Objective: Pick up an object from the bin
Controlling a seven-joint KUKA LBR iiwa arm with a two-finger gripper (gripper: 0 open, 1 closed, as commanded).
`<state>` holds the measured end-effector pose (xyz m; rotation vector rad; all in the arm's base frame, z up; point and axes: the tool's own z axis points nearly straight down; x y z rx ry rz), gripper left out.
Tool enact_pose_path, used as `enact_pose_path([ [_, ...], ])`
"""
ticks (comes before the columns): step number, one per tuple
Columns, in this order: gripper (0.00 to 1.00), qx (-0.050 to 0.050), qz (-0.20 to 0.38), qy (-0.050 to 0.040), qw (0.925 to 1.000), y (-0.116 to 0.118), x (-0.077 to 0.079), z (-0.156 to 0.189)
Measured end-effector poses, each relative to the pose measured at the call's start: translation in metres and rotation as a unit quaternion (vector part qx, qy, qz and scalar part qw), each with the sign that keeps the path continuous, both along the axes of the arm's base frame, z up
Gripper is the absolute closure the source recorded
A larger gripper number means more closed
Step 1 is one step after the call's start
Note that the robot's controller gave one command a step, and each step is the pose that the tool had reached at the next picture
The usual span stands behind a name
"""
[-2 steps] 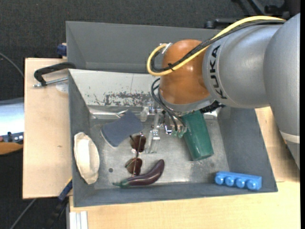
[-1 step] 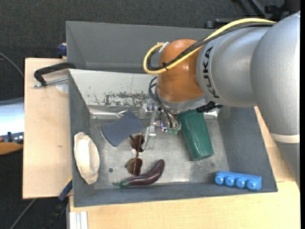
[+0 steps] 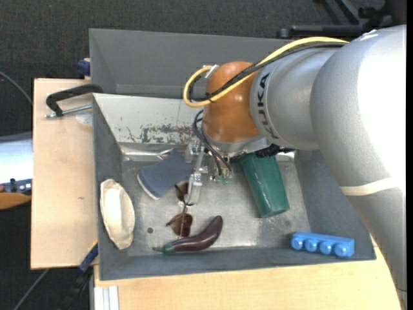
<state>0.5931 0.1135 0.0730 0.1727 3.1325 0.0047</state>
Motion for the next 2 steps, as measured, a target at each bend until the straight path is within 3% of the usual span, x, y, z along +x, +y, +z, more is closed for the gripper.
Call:
enact_pose_path([
  [1, 1.00, 0.003, -0.038, -0.0102, 0.9992, 0.0005, 0.0096, 0.0018],
  [2, 1.00, 0.003, -0.038, -0.0101, 0.9992, 0.0005, 0.0095, 0.0017],
])
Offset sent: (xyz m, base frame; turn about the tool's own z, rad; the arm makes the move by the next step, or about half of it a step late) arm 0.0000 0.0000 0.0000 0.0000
